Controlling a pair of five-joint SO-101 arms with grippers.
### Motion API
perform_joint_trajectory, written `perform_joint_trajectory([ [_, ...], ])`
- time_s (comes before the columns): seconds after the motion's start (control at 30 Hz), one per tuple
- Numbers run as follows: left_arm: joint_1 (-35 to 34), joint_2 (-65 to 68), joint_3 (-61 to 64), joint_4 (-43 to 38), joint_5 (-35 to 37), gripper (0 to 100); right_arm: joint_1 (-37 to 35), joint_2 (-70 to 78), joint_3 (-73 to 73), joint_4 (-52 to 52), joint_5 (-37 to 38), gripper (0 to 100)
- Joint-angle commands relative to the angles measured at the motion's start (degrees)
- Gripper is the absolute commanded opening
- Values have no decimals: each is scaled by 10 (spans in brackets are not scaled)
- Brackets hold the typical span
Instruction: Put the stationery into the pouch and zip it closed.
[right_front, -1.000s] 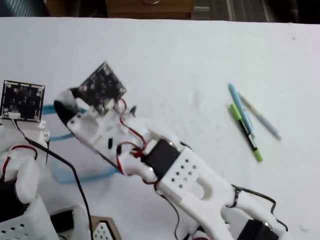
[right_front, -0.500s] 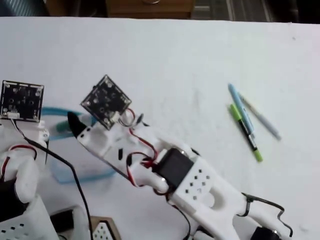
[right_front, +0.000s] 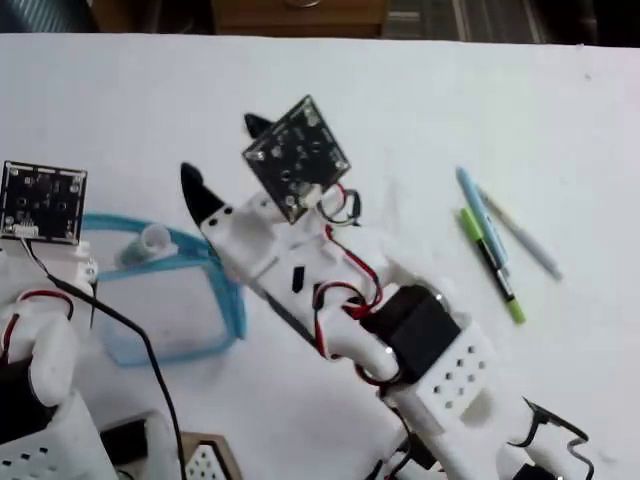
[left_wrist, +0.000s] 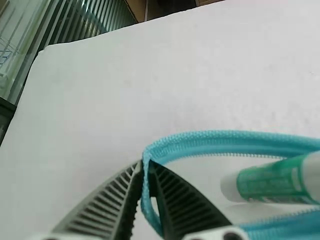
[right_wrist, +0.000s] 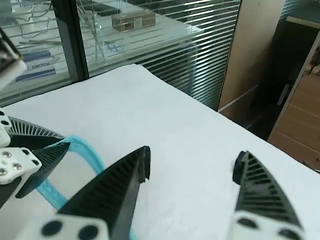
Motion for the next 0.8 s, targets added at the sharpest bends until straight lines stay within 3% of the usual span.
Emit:
perform_joint_trajectory([
  [0.0, -5, 23, 134, 13, 5, 23, 79, -13, -57, 46, 4, 262],
  [0.23, -6, 22, 134, 13, 4, 23, 373, 124, -34, 220, 23, 265],
  [0.37, -6, 22, 134, 13, 4, 23, 492, 255, -30, 239, 146, 265],
  [0.53, -5, 22, 134, 12, 3, 23, 538, 377, -32, 235, 220, 270],
  [0.67, -5, 22, 134, 13, 3, 23, 554, 467, -62, 232, 286, 366],
  [0.77, -5, 22, 133, 13, 2, 23, 555, 534, -116, 231, 294, 390],
])
